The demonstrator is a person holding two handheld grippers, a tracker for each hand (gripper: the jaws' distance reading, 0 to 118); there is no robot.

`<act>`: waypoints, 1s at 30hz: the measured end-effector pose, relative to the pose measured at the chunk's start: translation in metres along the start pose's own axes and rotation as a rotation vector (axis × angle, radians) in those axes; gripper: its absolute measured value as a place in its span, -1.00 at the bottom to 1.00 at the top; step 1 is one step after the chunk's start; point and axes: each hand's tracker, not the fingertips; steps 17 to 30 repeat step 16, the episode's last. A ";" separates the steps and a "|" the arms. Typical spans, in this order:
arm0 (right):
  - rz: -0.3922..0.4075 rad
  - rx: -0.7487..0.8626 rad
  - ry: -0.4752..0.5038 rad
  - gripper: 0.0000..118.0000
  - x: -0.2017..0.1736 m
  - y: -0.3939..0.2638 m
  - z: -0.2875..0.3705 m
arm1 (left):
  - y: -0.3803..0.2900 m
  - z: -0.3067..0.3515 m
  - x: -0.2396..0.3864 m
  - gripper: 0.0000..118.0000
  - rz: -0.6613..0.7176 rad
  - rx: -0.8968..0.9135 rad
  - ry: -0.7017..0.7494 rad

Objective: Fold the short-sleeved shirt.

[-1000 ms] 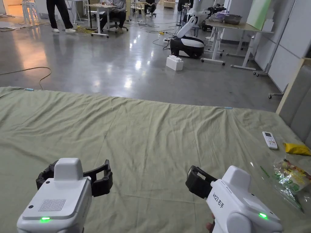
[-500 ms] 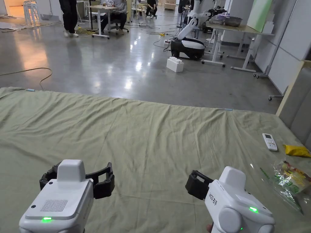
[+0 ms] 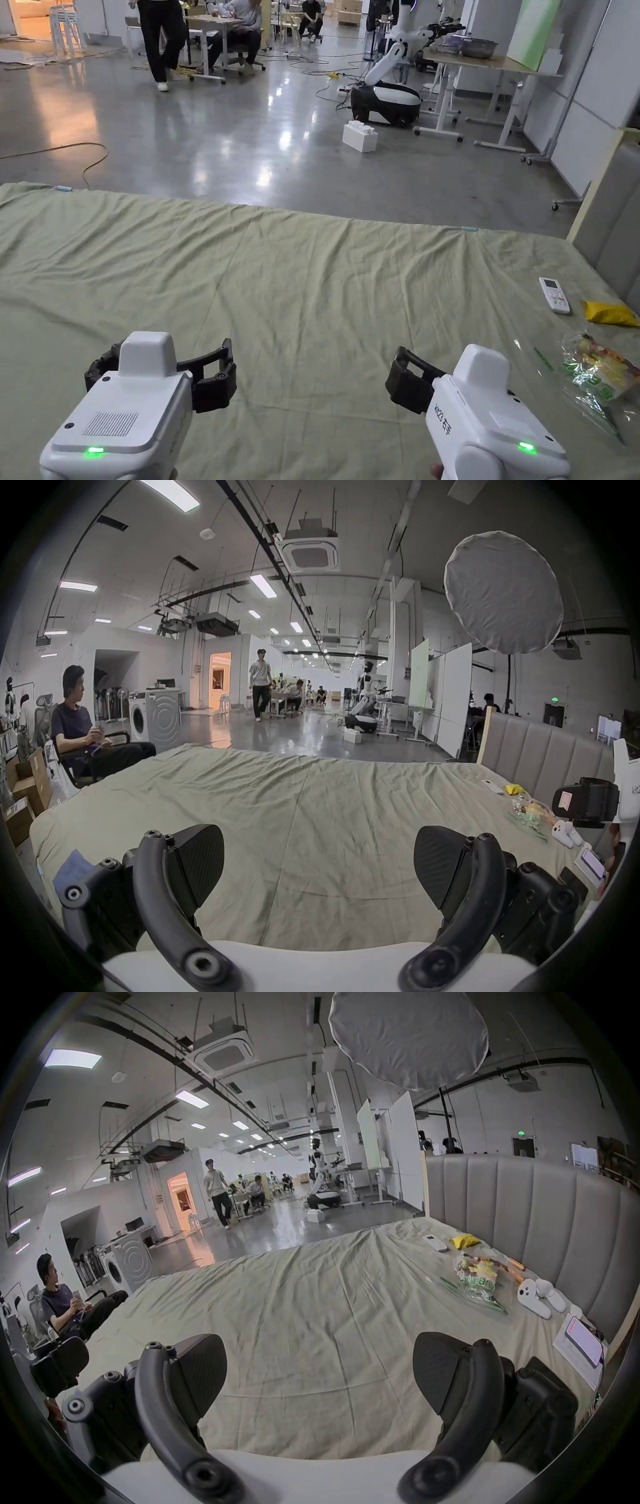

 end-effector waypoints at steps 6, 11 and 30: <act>0.064 0.053 -0.066 0.87 -0.003 -0.009 -0.005 | -0.002 0.000 0.002 0.87 -0.023 0.022 -0.016; 0.104 0.145 -0.049 0.88 0.000 -0.017 -0.003 | 0.001 0.000 0.002 0.87 -0.034 0.049 -0.017; 0.138 0.144 -0.019 0.92 0.000 -0.017 -0.004 | 0.001 -0.002 0.001 0.87 -0.054 0.078 -0.022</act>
